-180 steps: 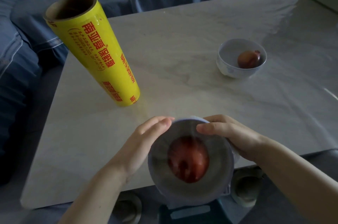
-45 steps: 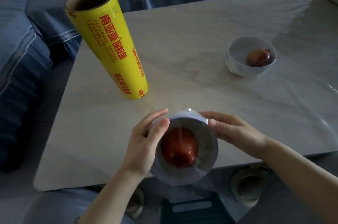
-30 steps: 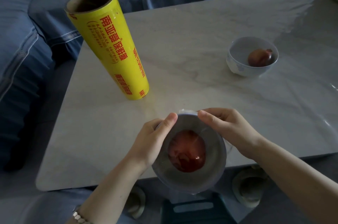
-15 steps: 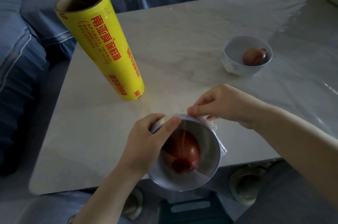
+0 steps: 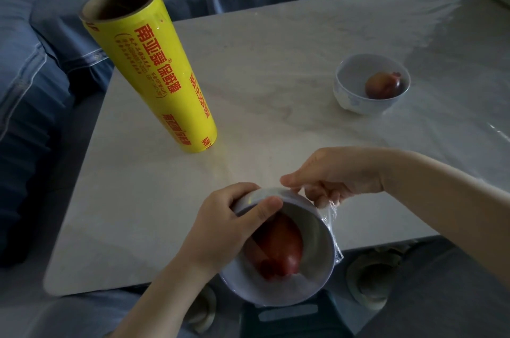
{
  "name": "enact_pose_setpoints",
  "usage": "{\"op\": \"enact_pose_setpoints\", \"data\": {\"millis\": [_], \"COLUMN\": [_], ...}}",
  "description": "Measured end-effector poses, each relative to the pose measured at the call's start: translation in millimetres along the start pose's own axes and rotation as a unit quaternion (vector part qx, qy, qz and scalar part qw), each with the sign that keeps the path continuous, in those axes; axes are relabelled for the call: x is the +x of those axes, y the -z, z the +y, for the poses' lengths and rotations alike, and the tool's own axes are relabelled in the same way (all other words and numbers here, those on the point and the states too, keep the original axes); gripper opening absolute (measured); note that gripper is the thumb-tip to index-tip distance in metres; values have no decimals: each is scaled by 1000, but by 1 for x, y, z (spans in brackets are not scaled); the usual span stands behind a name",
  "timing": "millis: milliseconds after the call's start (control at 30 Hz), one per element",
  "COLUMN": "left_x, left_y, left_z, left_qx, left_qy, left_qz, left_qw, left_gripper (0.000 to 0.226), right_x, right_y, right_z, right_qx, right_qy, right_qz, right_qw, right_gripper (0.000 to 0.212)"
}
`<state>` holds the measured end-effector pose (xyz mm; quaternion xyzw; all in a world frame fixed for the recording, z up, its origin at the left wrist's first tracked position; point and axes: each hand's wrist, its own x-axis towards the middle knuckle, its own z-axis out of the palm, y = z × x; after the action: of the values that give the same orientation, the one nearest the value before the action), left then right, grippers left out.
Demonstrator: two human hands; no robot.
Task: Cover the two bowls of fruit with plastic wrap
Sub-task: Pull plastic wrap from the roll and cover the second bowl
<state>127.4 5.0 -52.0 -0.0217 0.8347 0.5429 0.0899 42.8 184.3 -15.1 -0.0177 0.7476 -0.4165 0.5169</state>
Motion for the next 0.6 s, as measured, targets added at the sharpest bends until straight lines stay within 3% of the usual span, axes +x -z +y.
{"op": "enact_pose_setpoints", "data": {"millis": [167, 267, 433, 600], "left_x": [-2, -3, -6, -8], "left_y": [0, 0, -3, -4], "left_z": [-1, -3, -8, -6], "left_qx": [-15, -9, 25, -22], "left_qy": [-7, 2, 13, 3], "left_qz": [-22, -26, -40, -20], "left_qw": [1000, 1000, 999, 1000], "left_gripper": [52, 58, 64, 53], "right_x": [7, 10, 5, 12], "right_y": [0, -6, -22, -32], "right_z": [4, 10, 17, 19], "right_qx": [101, 151, 4, -125], "right_qy": [44, 69, 136, 204], "right_qz": [-62, -18, 135, 269], "right_qw": [992, 986, 981, 933], "right_gripper": [35, 33, 36, 29]}}
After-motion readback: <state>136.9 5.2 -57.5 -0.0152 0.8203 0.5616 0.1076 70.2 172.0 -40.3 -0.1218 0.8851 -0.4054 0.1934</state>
